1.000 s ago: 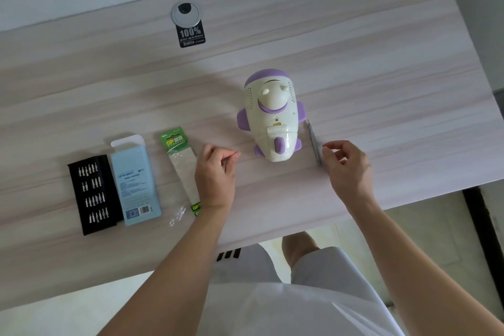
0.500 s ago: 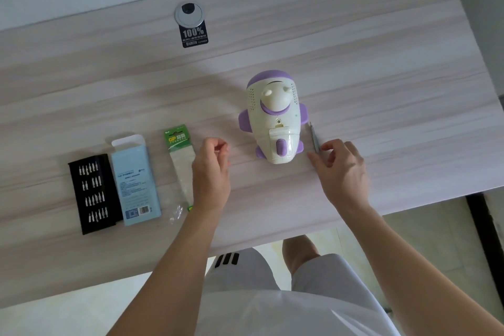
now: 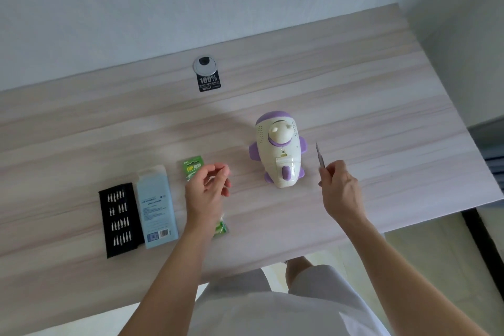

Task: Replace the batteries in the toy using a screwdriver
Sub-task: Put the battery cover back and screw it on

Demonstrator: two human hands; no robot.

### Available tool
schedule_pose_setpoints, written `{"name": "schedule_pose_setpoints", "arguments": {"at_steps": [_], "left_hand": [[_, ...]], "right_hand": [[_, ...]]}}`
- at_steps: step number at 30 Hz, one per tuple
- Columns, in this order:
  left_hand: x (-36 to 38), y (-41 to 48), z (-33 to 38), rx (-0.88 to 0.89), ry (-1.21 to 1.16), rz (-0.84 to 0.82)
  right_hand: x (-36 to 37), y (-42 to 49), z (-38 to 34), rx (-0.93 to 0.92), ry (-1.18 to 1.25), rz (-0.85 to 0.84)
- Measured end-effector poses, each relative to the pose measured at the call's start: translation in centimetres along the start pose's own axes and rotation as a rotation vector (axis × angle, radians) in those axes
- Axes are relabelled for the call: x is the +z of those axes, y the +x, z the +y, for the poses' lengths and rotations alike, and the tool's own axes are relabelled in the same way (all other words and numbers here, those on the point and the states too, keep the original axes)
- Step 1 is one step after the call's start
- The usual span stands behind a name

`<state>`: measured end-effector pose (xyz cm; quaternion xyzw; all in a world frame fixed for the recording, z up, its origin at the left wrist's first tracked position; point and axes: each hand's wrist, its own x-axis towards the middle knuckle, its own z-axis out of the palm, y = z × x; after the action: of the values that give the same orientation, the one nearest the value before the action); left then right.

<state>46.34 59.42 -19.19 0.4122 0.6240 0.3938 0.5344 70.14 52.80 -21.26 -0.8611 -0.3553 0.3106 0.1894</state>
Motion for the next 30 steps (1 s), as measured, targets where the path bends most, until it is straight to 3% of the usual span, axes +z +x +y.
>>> {"name": "schedule_pose_setpoints", "arguments": {"at_steps": [8, 14, 22, 30], "left_hand": [[0.7, -0.7, 4.1, 0.135, -0.087, -0.166], [2.4, -1.3, 4.8, 0.190, -0.067, -0.159], [5.1, -2.4, 4.7, 0.168, 0.043, -0.023], [7.7, -3.1, 3.6, 0.284, 0.172, 0.060]], "right_hand": [[-3.3, -2.9, -3.1, -0.030, 0.465, 0.094], [-3.3, -3.6, -4.5, -0.016, 0.768, 0.061], [-3.2, -0.8, -4.7, -0.074, 0.876, -0.146], [-2.2, 1.5, -4.6, -0.189, 0.968, -0.258]]}}
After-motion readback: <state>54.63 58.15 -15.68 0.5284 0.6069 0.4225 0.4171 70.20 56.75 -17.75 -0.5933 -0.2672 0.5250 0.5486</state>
